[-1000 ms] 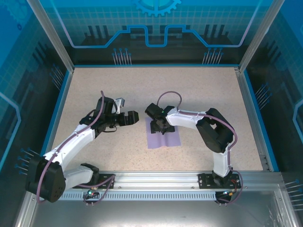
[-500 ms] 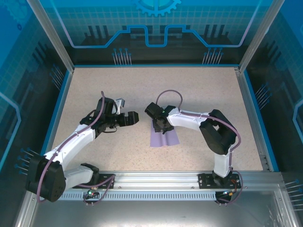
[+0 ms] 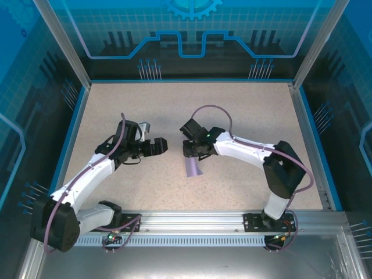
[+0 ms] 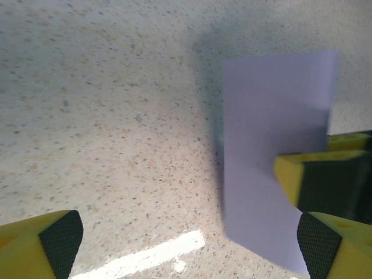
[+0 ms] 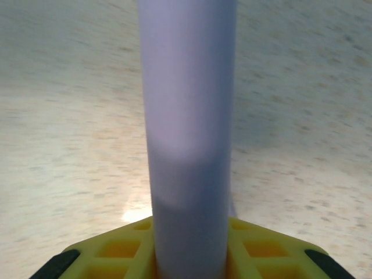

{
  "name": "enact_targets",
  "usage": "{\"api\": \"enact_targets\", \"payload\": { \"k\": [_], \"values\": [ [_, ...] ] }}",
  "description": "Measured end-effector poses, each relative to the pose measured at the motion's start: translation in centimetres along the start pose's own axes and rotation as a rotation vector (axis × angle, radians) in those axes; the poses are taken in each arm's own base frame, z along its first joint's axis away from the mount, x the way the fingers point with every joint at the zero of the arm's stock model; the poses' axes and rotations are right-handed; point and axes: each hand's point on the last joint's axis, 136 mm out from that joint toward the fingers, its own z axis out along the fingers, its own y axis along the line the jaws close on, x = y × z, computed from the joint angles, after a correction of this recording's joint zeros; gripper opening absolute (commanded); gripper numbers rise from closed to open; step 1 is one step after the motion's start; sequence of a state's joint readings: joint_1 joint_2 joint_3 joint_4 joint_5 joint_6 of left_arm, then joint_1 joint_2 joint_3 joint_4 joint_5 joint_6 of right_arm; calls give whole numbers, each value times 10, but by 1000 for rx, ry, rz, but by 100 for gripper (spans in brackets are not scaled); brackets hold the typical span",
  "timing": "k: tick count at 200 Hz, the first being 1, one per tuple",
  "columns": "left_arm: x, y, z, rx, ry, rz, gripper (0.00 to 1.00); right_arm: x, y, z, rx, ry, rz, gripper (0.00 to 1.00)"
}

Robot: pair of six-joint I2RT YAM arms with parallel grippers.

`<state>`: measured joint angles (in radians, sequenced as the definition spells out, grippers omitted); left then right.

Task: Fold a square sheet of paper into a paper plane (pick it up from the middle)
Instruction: First fold in half a square sheet of paper at the center of the table.

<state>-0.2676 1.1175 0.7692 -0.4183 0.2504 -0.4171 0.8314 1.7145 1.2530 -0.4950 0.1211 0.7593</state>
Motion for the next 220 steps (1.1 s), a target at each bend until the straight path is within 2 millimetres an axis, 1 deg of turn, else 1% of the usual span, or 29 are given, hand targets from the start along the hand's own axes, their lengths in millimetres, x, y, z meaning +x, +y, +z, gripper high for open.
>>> {"api": "enact_targets", "payload": {
  "k": [17,25,38,51,71,87,107,126,146,162,198,220],
  "values": [
    [-11,5,-13,-12,-37,-25,99,-8,23,-18,-158,-30,28,26],
    [-14,5,-19,-14,-50,-30,99,-10,30,-24,-221,-35,40,26],
    [-17,0,-27,-1,-66,-27,99,-14,37,-29,-306,-38,61,25],
    [-18,-6,-32,22,-71,-21,99,-16,38,-27,-370,-30,81,26],
    [-17,-12,-33,54,-58,-20,99,-8,30,-16,-415,15,99,26],
    [-15,-16,-29,81,-34,-29,99,-1,21,-2,-425,57,108,26],
    [-12,-19,-21,107,-6,-47,99,15,6,15,-428,112,114,26],
    [-8,-22,-11,130,18,-60,99,32,-9,26,-418,162,119,26],
    [-2,-26,1,146,49,-69,99,40,-21,31,-428,187,119,27],
    [2,-28,10,157,66,-75,99,43,-28,35,-440,195,111,28],
    [12,-32,20,178,80,-90,99,59,-44,44,-457,235,107,29],
    [18,-36,28,189,95,-97,98,61,-50,47,-457,242,104,29]
  ]
}}
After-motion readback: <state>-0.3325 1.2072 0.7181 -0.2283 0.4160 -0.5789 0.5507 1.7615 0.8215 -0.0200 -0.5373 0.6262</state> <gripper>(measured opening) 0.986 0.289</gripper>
